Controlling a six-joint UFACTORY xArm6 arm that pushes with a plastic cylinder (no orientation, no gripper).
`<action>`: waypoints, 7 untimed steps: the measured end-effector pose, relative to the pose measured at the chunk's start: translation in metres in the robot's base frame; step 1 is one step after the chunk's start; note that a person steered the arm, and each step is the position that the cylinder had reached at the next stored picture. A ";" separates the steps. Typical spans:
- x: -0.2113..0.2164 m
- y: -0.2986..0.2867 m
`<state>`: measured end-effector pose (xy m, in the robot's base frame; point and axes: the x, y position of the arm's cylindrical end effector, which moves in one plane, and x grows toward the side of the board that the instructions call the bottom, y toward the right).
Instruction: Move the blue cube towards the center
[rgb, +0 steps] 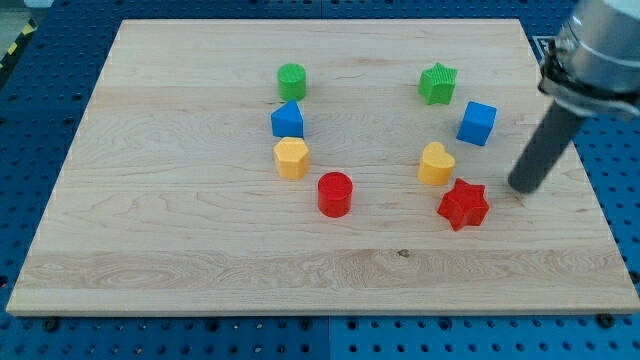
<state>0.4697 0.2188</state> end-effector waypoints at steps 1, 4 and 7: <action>-0.031 0.000; -0.063 0.000; -0.063 -0.058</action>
